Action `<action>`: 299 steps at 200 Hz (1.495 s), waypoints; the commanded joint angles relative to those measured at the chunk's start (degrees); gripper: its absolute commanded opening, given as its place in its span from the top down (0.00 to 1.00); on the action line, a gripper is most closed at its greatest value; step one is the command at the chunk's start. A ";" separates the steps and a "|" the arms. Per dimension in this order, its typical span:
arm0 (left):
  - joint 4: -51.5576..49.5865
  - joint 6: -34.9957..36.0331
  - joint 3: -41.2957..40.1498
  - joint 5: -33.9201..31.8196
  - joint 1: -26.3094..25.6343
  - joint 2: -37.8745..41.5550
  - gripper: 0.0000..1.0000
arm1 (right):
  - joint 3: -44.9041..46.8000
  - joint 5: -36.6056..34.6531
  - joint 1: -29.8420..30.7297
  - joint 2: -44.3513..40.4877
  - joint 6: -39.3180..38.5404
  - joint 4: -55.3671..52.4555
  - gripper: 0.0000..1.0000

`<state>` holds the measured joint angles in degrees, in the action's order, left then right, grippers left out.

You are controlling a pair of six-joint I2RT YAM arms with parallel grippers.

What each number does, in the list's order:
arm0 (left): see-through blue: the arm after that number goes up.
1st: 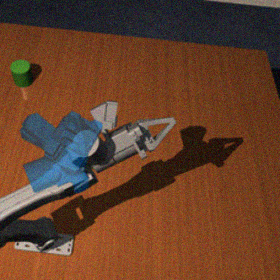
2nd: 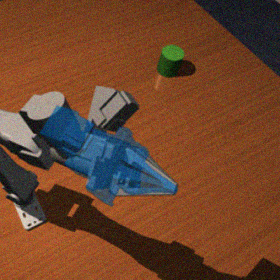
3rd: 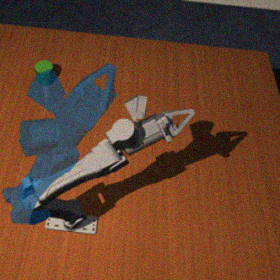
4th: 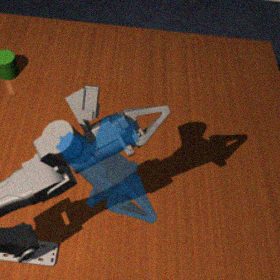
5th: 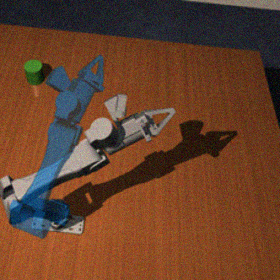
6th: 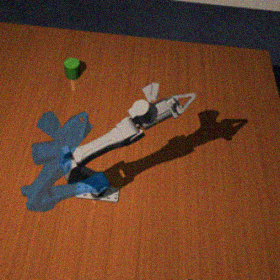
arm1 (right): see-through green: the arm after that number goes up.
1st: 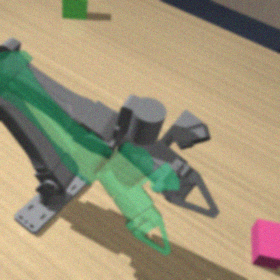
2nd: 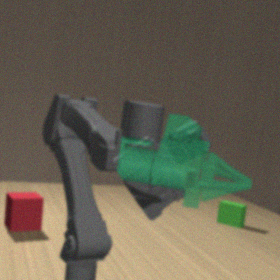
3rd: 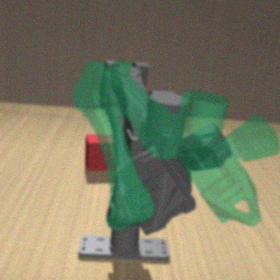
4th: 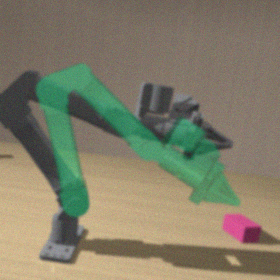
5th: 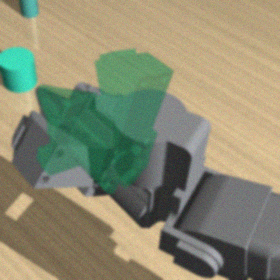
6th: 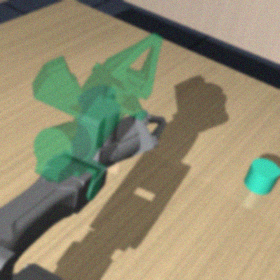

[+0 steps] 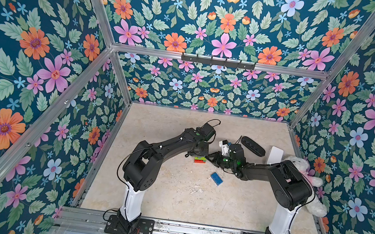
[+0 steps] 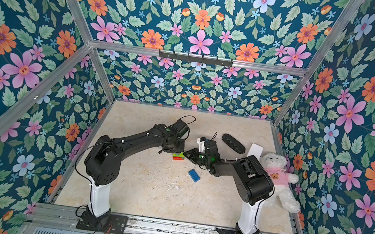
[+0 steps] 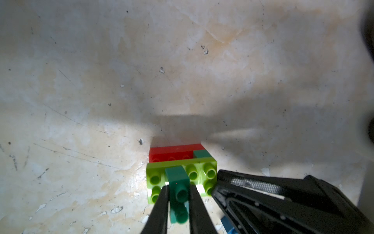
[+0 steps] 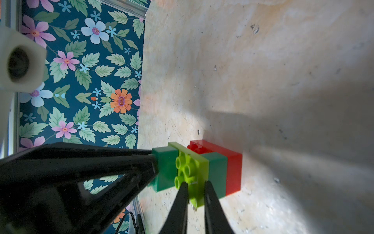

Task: Assemble the number 5 with lego
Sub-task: Assemble the lego brick with the lego brick.

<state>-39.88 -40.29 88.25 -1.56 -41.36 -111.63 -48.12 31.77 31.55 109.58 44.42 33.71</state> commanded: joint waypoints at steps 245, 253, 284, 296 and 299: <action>-5.23 2.80 2.29 -2.86 0.43 2.55 0.97 | 1.08 -3.20 0.17 0.99 -0.38 -12.50 0.83; -5.13 2.84 1.95 -2.99 0.65 2.65 0.97 | 1.01 -3.12 0.16 1.06 -0.30 -12.49 0.83; -4.62 2.77 0.42 -2.42 0.87 2.43 0.98 | 0.92 -3.20 0.17 1.23 -0.35 -12.54 0.83; -4.24 2.63 0.01 -2.30 1.02 2.47 0.98 | 1.01 -3.20 0.10 1.34 -0.31 -12.54 0.83; -4.23 2.59 0.07 -2.29 0.95 2.40 0.98 | 0.99 -3.25 0.17 1.34 -0.36 -12.56 0.83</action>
<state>-43.66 -38.35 88.75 -3.27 -40.40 -109.43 -47.88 31.88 31.57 109.73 44.45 34.24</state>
